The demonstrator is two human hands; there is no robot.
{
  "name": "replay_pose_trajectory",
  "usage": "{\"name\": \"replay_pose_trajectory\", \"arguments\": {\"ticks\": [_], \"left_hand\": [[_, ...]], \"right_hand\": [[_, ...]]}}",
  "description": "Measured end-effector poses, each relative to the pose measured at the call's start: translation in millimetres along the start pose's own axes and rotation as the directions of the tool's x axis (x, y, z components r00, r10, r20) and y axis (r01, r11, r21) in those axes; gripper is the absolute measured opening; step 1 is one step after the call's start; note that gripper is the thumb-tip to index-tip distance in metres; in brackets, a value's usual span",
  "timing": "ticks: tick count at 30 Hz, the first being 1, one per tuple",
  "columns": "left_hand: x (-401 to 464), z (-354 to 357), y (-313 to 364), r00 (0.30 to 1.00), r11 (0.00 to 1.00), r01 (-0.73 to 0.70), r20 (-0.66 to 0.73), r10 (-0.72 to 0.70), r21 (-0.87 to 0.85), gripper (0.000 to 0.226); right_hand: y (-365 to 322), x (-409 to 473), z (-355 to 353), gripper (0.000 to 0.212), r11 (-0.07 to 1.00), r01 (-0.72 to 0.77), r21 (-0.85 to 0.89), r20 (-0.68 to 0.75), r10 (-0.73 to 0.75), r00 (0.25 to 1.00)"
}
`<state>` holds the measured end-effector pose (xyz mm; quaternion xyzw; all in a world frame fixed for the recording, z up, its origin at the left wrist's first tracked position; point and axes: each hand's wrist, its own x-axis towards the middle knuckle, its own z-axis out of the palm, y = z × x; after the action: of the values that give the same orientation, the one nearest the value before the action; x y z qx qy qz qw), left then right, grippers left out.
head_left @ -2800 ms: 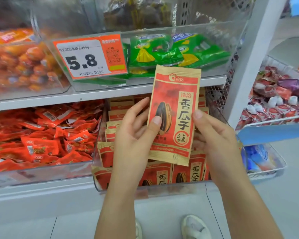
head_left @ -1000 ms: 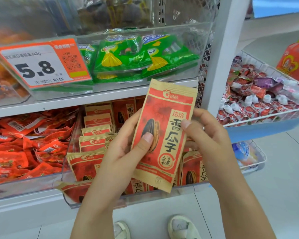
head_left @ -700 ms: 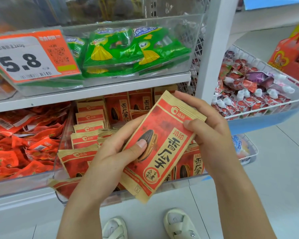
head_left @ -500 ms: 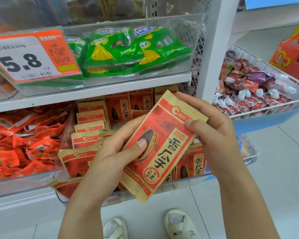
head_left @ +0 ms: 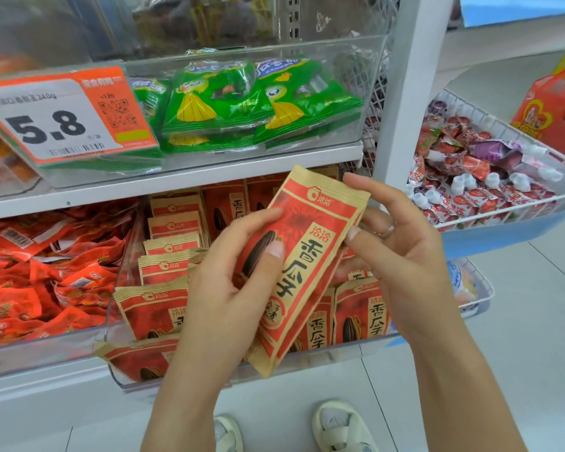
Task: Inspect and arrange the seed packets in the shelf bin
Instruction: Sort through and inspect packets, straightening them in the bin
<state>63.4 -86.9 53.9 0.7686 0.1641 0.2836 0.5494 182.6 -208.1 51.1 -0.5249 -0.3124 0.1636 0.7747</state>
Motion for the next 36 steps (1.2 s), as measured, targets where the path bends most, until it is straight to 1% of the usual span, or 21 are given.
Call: {"name": "replay_pose_trajectory", "arguments": {"ticks": [1,2,4,6,8,10,13,16,20,24,26,28,29,31,32,34,36], "left_hand": [[-0.3,2.4,1.6,0.999,0.999,0.033,0.006,-0.033,0.006,0.029],[-0.4,4.1,3.5,0.999,0.998,0.054,-0.001,-0.054,0.025,0.032],[1.6,6.7,8.0,0.997,0.991,0.075,-0.039,-0.071,0.11,0.047],[4.5,7.6,14.2,0.994,0.98,0.082,-0.085,-0.068,0.18,0.056],[7.1,7.1,18.6,0.993,0.976,0.07,-0.103,-0.049,0.205,0.056],[8.6,5.5,21.3,0.993,0.975,0.051,-0.118,-0.026,0.215,0.051],[9.3,2.2,22.0,0.988,0.986,0.049,-0.15,-0.025,0.158,0.045],[9.8,-0.5,22.7,0.989,0.996,0.083,-0.124,-0.077,0.042,0.04],[10.9,-4.1,22.8,0.988,0.991,0.116,-0.097,-0.122,-0.064,0.024],[9.7,-5.0,23.0,0.989,0.991,0.107,-0.096,-0.115,-0.079,0.031],[9.1,-4.7,24.5,0.989,0.992,0.08,-0.117,-0.092,-0.102,0.029],[10.0,-5.0,25.1,0.98,0.988,0.043,-0.187,-0.071,-0.151,0.024],[10.5,-6.1,24.8,0.968,0.98,0.029,-0.238,-0.076,-0.196,0.022],[12.1,-9.4,26.7,0.933,0.943,0.003,-0.339,-0.122,-0.332,0.024],[13.2,-12.2,28.8,0.919,0.927,-0.002,-0.366,-0.146,-0.376,0.025],[13.7,-18.3,33.9,0.911,0.919,0.027,-0.369,-0.185,-0.394,0.025],[12.1,-21.2,38.7,0.921,0.9,0.072,-0.316,-0.225,-0.43,0.036]], "right_hand": [[0.3,-0.4,1.9,0.041,1.0,0.004,-0.01,-0.012,-0.004,1.0],[0.2,-1.1,4.0,0.041,1.0,0.01,-0.015,-0.027,-0.01,1.0],[-0.1,-3.0,8.8,0.041,0.999,0.032,-0.023,-0.043,-0.033,0.999],[-1.2,-5.2,13.8,0.042,0.998,0.058,-0.029,-0.032,-0.059,0.998],[-2.3,-7.0,17.9,0.046,0.997,0.073,-0.024,-0.014,-0.073,0.997],[-2.8,-8.2,21.0,0.05,0.997,0.082,-0.016,-0.003,-0.082,0.997],[-3.7,-8.8,24.1,0.051,0.997,0.072,0.004,-0.001,-0.072,0.997],[-4.8,-8.0,27.1,0.049,0.999,0.051,0.011,0.005,-0.051,0.999],[-6.1,-7.1,30.7,0.044,0.999,0.042,0.019,0.024,-0.043,0.999],[-8.2,-7.0,35.5,0.043,0.998,0.054,0.045,0.014,-0.055,0.998],[-5.3,-6.7,36.5,0.049,0.998,0.046,0.036,0.025,-0.047,0.999],[-0.4,-7.6,36.0,0.056,1.0,0.003,-0.022,0.086,-0.001,0.996],[3.3,-8.4,35.3,0.058,0.997,-0.027,-0.076,0.144,0.038,0.989],[10.4,-9.6,34.0,0.052,0.978,-0.099,-0.186,0.271,0.148,0.951],[13.4,-10.2,34.3,0.048,0.967,-0.137,-0.214,0.324,0.203,0.924],[17.1,-10.5,36.8,0.049,0.957,-0.198,-0.211,0.406,0.27,0.873],[17.0,-10.3,38.1,0.055,0.957,-0.222,-0.185,0.442,0.283,0.851]]}}
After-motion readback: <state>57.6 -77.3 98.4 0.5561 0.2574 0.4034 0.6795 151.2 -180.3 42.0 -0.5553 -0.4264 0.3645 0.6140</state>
